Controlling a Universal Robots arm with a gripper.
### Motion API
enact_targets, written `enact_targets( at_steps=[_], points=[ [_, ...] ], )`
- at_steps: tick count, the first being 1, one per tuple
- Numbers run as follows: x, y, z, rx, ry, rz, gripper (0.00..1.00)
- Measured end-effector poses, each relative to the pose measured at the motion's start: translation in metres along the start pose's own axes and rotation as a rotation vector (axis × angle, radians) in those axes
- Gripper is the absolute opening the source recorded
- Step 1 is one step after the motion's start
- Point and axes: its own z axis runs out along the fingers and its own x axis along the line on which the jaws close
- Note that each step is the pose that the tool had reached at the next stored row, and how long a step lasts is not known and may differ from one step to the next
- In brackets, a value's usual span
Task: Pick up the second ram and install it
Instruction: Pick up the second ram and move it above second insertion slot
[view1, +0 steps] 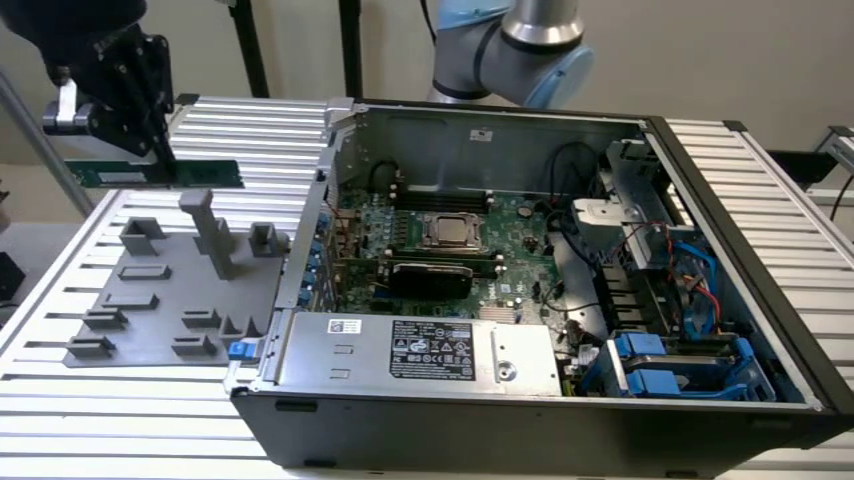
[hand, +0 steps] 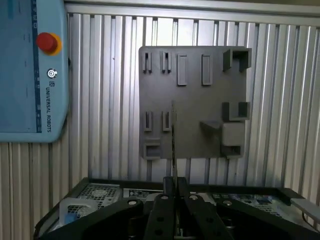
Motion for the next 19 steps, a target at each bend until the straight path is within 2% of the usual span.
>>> enact_targets(
  at_steps=[10,13,19],
  points=[
    [0.001,-0.0456,0.0007,0.0006,-0.016,0.0,0.14],
    [0.001,-0.0592,0.001,0.0007,-0.0182,0.0,0.14],
    [-0.004,-0.0865,0.0017,0.0006,-0.0184,0.0,0.14]
  ],
)
